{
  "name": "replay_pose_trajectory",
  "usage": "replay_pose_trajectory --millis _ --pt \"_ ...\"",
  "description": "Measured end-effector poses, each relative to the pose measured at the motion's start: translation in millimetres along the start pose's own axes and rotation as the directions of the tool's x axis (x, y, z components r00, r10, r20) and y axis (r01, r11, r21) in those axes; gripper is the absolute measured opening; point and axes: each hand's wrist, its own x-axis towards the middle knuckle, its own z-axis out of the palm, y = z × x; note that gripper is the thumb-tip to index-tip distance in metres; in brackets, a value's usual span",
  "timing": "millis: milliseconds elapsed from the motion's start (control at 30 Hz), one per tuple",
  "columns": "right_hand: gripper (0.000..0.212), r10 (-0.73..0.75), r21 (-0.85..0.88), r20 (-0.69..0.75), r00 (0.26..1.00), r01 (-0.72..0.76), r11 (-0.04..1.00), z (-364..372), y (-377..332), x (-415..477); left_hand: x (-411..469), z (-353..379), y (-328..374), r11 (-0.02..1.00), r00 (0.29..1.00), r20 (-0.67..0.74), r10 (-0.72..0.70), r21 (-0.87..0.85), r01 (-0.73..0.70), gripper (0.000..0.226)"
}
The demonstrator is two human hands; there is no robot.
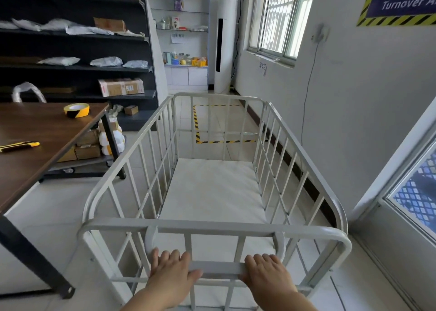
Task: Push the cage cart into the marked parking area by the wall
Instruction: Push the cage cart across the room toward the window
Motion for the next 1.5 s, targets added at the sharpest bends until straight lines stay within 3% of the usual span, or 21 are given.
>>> replay_pose_trajectory --millis 133,233,500,733,933,1367,1500 --pt "0.037 -0.005 0.008 -0.028 1.0 0.005 1.0 14 4 32 33 -14 -9 1.0 1.0 0.004 0.011 0.014 -0.011 0.047" --pt "0.048 0.009 0.019 -0.062 0.998 -0.008 1.0 22 7 60 60 -26 -16 1.0 1.0 0.01 0.009 0.016 -0.009 0.048" --pt "0.039 0.014 0.029 -0.037 0.999 -0.013 0.999 45 16 138 132 -59 -31 0.999 1.0 0.029 -0.01 0.043 0.008 0.048" --pt "0.039 0.021 0.041 -0.027 0.999 -0.02 0.999 67 24 193 188 -83 -45 0.999 0.999 0.046 -0.001 0.033 0.0 0.076" --pt "0.038 0.045 0.069 -0.001 0.999 -0.045 0.997 78 30 238 235 -103 -54 1.0 0.999 0.052 0.009 -0.003 -0.009 0.038" --pt "0.039 0.037 0.038 0.025 0.999 -0.038 0.999 112 47 349 346 -152 -76 0.999 0.999 0.043 0.034 0.01 -0.034 0.047" --pt "0.052 0.043 0.028 -0.01 0.999 -0.043 0.999 124 52 381 377 -166 -83 0.999 0.998 0.041 0.048 0.007 -0.048 0.049"
